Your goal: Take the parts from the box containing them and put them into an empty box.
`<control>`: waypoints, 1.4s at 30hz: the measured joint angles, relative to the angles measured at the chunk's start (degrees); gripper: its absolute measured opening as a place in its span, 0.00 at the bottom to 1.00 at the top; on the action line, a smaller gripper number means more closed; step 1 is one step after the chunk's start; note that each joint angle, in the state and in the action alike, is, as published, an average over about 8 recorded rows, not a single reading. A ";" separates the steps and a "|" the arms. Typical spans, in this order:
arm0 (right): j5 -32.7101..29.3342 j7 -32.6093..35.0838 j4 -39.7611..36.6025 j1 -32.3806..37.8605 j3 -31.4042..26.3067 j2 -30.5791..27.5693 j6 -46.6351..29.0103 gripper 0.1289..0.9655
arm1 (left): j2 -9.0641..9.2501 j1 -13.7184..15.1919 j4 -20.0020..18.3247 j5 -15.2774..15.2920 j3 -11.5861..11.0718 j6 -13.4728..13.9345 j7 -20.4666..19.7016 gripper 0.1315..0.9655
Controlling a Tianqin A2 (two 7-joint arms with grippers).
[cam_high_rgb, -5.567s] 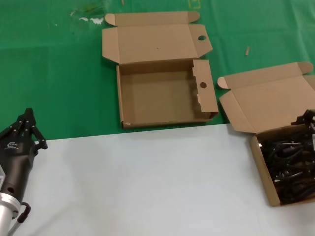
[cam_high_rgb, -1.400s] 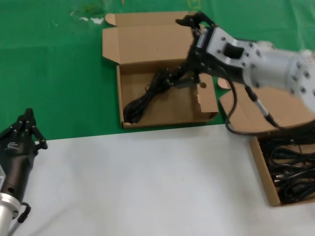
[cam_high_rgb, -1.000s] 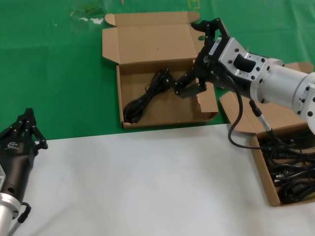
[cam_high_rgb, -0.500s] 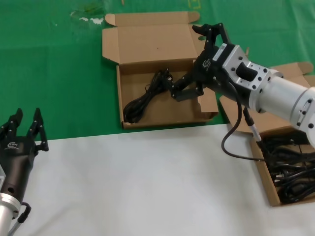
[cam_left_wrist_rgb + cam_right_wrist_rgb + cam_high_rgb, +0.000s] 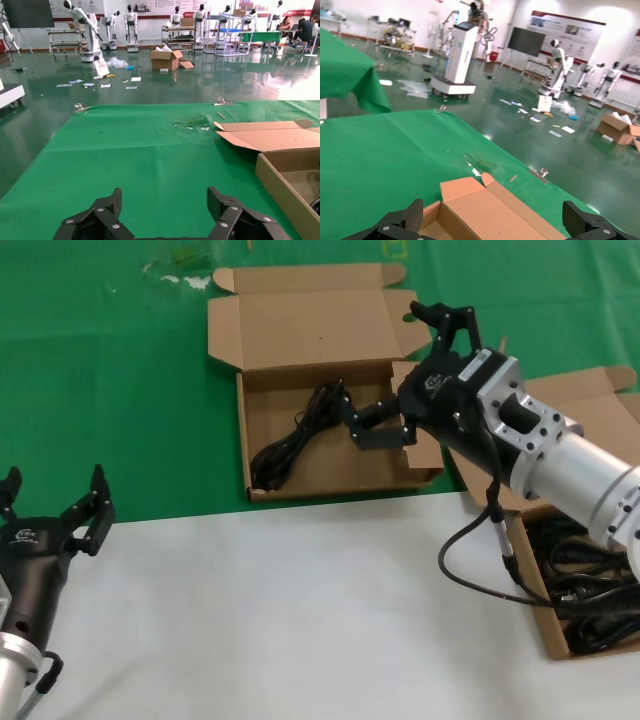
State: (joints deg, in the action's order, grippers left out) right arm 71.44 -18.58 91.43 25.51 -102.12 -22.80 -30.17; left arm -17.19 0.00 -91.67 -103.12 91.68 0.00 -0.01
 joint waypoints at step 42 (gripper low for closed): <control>25.78 15.11 0.20 -20.75 8.49 4.56 24.53 1.00 | 0.00 0.00 0.00 0.00 0.00 0.00 0.01 1.00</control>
State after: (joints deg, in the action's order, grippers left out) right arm 97.21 -3.47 91.63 4.77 -93.63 -18.24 -5.64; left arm -17.19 0.00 -91.67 -103.13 91.67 0.00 0.00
